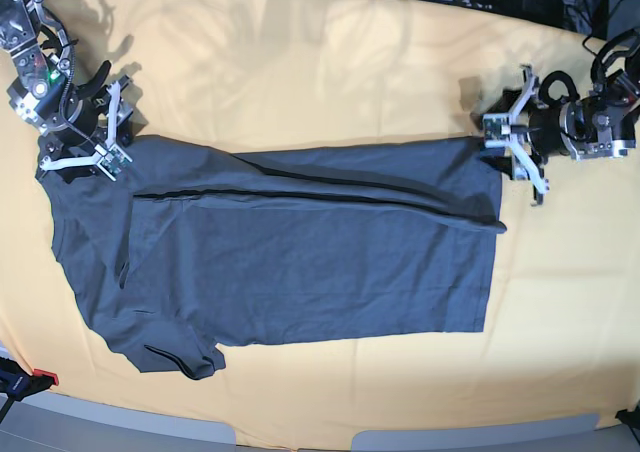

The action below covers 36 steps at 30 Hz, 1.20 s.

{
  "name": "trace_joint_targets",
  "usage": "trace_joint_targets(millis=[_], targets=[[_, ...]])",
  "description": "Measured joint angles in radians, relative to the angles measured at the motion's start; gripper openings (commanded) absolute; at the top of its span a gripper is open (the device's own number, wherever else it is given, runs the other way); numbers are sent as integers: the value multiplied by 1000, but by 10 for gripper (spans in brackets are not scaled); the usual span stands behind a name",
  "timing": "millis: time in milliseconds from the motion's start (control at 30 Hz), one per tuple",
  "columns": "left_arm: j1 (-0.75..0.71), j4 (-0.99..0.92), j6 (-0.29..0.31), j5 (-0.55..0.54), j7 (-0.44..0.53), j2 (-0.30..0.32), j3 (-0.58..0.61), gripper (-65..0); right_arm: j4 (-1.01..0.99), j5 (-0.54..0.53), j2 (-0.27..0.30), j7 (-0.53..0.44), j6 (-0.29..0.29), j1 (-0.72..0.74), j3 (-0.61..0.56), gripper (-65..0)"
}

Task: Fold the T-shirt properly
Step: 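Regrasp the folded edge with both grippers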

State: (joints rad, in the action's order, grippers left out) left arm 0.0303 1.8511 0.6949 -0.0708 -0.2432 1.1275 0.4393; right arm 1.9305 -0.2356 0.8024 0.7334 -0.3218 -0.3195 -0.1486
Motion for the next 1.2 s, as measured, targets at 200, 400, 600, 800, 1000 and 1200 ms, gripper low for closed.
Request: trace_joint_targets(millis=[200, 400, 600, 800, 1000, 1200], targets=[[0, 0, 6, 0, -4, 11, 0, -242, 0, -5, 0, 0, 1, -3, 0, -263], [0, -53, -67, 81, 47, -22, 0, -243, 0, -44, -2, 0, 4, -14, 0, -263], [0, -77, -189, 114, 61, -44, 0, -243, 0, -43, -2, 0, 5, -13, 0, -263], [2, -79, -235, 124, 63, -55, 0, -260, 0, -42, -2, 0, 27, -13, 0, -263], [3, -79, -232, 124, 69, -55, 0, -647, 0, -41, -2, 0, 27, -14, 0, -263], [3, -79, -232, 124, 68, -55, 0, -650, -7, 0, -2, 6, -57, -16, 0, -262]])
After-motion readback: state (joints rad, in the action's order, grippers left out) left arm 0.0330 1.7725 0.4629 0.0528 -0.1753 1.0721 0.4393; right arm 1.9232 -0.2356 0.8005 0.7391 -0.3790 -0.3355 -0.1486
